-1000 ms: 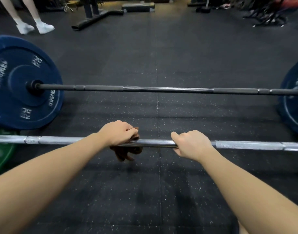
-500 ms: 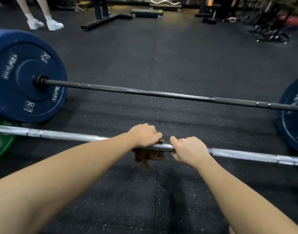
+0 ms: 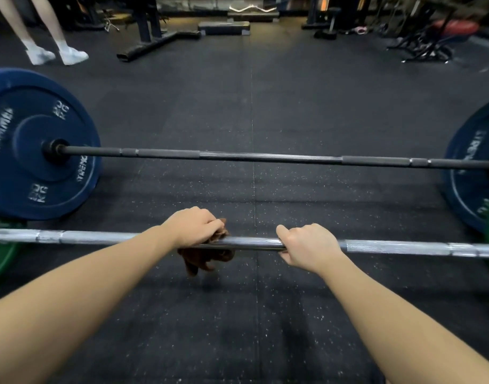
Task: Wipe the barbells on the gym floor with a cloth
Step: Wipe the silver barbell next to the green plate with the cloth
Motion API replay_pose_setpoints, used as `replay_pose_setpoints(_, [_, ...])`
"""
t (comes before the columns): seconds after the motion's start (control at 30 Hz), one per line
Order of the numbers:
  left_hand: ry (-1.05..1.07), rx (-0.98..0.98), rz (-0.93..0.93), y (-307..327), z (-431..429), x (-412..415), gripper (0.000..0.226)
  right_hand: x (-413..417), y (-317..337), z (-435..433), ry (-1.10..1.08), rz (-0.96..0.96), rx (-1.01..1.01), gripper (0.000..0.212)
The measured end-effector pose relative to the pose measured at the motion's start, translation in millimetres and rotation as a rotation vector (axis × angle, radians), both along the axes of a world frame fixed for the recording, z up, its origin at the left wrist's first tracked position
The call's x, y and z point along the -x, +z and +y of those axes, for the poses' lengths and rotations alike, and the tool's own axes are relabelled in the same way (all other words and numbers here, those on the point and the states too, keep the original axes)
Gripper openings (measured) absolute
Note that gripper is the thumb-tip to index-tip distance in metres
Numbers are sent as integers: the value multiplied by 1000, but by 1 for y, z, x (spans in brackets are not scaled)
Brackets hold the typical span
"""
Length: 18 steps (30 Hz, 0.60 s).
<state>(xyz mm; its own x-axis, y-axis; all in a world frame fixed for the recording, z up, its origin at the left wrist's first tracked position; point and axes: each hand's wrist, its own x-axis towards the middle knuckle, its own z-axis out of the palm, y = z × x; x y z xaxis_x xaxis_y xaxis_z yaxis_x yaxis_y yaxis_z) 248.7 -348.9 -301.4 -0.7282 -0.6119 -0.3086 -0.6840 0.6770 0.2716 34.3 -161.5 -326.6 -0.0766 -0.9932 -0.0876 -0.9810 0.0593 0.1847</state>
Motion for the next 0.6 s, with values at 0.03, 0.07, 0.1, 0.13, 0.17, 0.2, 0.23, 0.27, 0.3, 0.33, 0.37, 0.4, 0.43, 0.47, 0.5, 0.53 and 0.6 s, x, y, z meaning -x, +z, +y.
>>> replay_pose_setpoints(0.03, [6,17,-10,0,-1,-3,43,0,0,0,-3,-2,2,35])
replay_pose_setpoints(0.07, [9,31,-19,-1,-2,-4,42,0,-1,0,0,-3,3,35])
replay_pose_setpoints(0.1, [12,48,-31,-2,-1,-4,41,0,-1,-1,5,-7,5,35])
replay_pose_setpoints(0.13, [14,64,-41,-2,0,-2,40,0,-1,-1,11,-10,6,35])
replay_pose_setpoints(0.17, [13,76,-45,-3,2,1,40,0,-2,-1,16,-10,7,35])
replay_pose_setpoints(0.2, [9,83,-42,-3,5,6,41,1,-2,-1,19,-8,6,34])
replay_pose_setpoints(0.23, [1,87,-34,-3,9,12,42,1,-2,-1,20,-8,5,33])
replay_pose_setpoints(0.27, [-10,91,-22,-2,16,19,41,1,-2,-2,19,-10,4,33])
replay_pose_setpoints(0.3, [-21,95,-8,-2,23,28,39,1,-1,-2,18,-14,3,32])
replay_pose_setpoints(0.33, [-29,98,8,-1,32,38,39,1,-1,-3,16,-18,0,32])
replay_pose_setpoints(0.37, [-33,99,26,-1,40,47,41,1,0,-3,15,-21,-5,32])
replay_pose_setpoints(0.4, [-35,97,46,-2,47,56,44,1,1,-4,17,-24,-6,32])
replay_pose_setpoints(0.43, [-39,96,67,-3,54,64,48,1,2,-4,21,-28,0,31])
replay_pose_setpoints(0.47, [-43,101,86,-5,58,69,51,1,2,-3,24,-33,11,31])
replay_pose_setpoints(0.5, [-46,110,98,-6,60,71,52,0,2,-3,26,-37,20,30])
replay_pose_setpoints(0.53, [-48,113,106,-6,60,71,52,0,2,-3,27,-39,26,29])
replay_pose_setpoints(0.6, [-57,91,125,-5,58,68,50,0,2,-2,28,-40,26,28])
